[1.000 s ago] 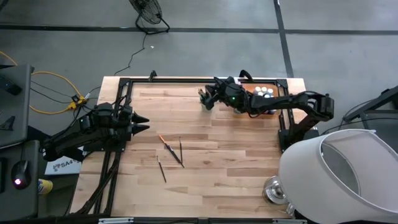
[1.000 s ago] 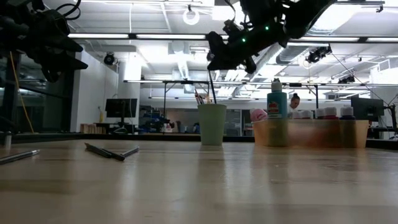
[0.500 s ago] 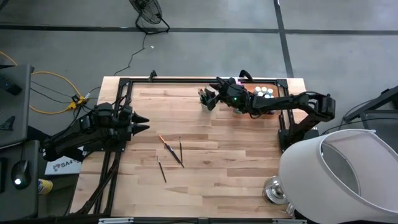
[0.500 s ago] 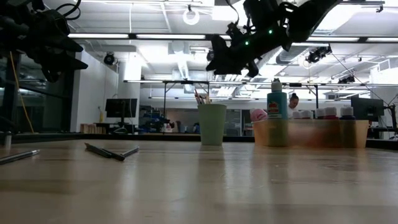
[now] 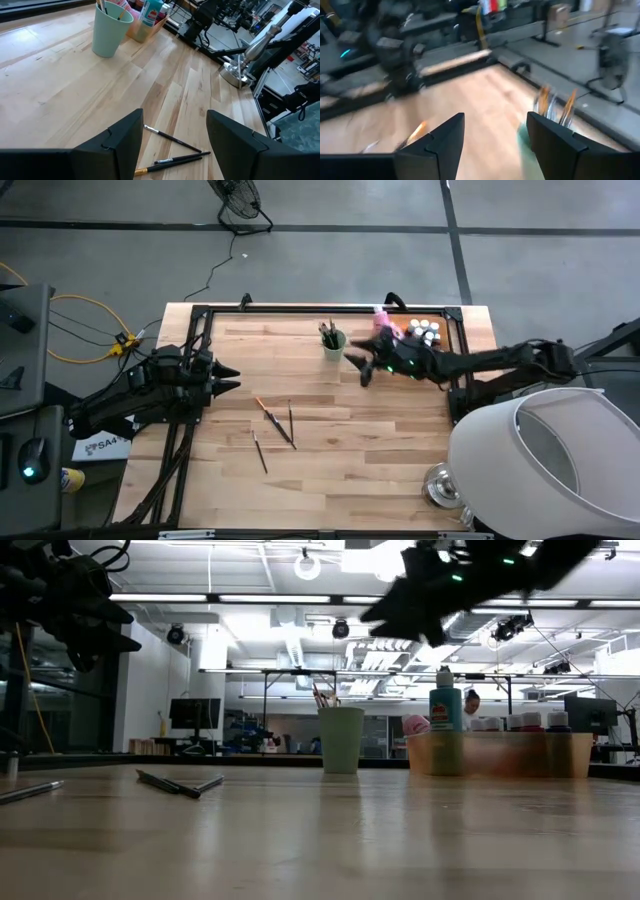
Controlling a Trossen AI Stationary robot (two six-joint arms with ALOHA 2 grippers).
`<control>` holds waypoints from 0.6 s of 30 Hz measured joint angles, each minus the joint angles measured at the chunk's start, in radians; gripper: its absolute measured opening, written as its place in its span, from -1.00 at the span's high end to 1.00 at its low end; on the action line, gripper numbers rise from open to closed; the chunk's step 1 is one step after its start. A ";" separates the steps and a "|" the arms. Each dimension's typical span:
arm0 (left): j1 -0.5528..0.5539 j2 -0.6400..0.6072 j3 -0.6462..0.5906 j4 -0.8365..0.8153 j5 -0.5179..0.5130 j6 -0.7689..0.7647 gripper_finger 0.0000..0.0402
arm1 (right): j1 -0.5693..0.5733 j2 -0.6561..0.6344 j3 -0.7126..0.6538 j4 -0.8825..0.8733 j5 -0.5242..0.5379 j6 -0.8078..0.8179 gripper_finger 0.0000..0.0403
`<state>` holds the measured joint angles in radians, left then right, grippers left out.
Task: Pick & Place Paint Supplies
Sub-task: Put the bottom silver paintbrush into the green cup
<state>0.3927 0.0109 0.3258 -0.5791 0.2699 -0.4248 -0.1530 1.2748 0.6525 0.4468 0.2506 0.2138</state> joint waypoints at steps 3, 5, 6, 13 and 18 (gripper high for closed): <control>0.000 0.000 0.000 0.001 0.001 0.000 -0.07 | 0.029 -0.083 -0.116 0.016 -0.045 0.002 -0.03; 0.000 0.000 0.000 0.001 0.001 0.000 -0.07 | 0.046 -0.145 -0.193 0.014 -0.097 0.003 -0.03; 0.000 0.000 0.000 0.001 0.001 0.000 -0.07 | 0.053 -0.171 -0.226 0.014 -0.122 0.007 -0.03; 0.000 0.000 0.000 0.001 0.000 0.000 -0.07 | 0.095 -0.374 -0.443 0.014 -0.164 0.146 -0.03; 0.000 0.000 0.000 0.000 -0.002 0.000 -0.07 | 0.101 -0.485 -0.577 0.062 -0.164 0.217 -0.03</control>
<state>0.3927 0.0106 0.3257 -0.5787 0.2678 -0.4246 -0.0521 0.7900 0.0755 0.5086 0.0868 0.4311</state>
